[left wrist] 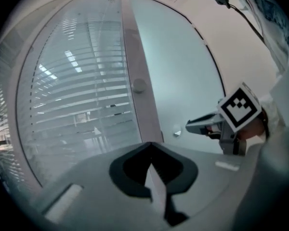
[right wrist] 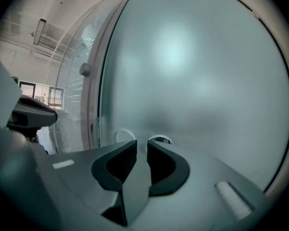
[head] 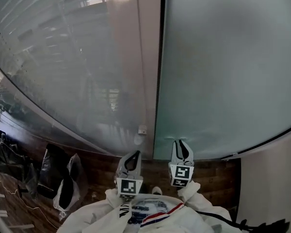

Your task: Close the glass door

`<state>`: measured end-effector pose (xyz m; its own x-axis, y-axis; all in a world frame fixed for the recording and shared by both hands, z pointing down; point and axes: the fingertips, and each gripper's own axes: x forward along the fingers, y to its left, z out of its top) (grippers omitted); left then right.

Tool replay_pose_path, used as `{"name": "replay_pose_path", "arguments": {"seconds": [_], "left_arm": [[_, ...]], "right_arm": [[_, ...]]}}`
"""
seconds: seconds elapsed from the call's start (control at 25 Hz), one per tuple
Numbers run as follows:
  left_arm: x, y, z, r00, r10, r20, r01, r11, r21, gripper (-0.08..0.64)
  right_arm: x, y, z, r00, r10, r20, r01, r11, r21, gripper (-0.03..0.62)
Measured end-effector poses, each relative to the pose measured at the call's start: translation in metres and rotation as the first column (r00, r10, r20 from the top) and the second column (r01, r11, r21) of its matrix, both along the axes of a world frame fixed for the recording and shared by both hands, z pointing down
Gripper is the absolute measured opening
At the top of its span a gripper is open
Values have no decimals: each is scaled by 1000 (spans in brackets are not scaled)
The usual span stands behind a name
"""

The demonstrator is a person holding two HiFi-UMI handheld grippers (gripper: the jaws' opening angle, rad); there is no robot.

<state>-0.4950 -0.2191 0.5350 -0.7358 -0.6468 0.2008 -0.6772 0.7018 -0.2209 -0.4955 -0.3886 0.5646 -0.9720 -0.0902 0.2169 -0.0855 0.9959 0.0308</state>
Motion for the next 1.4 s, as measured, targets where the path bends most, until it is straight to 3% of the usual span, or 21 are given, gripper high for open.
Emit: {"name": "replay_pose_path", "arguments": {"seconds": [0.16,0.56,0.84,1.08,1.4], "left_arm": [[23,-2,0,999,-34,10,34,999,-16,3],[75,8,3,998,-70,-5,70,996,-60,3],[108,30,18,997,-56,-45,53,997,-63,3],[138,52,22,998,-21,-55,20,1000,-23,3],[209,114,20,999,4,-52,-4,1000,9,3]], "right_arm": [[24,-3,6,999,-54,-2,54,999,1,7],[75,6,28,994,-98,-48,95,994,-56,6],[107,29,26,994,-103,-38,100,993,-70,6],[155,69,1,993,-120,12,119,992,43,6],[241,136,-3,993,-116,-16,116,992,44,6]]}}
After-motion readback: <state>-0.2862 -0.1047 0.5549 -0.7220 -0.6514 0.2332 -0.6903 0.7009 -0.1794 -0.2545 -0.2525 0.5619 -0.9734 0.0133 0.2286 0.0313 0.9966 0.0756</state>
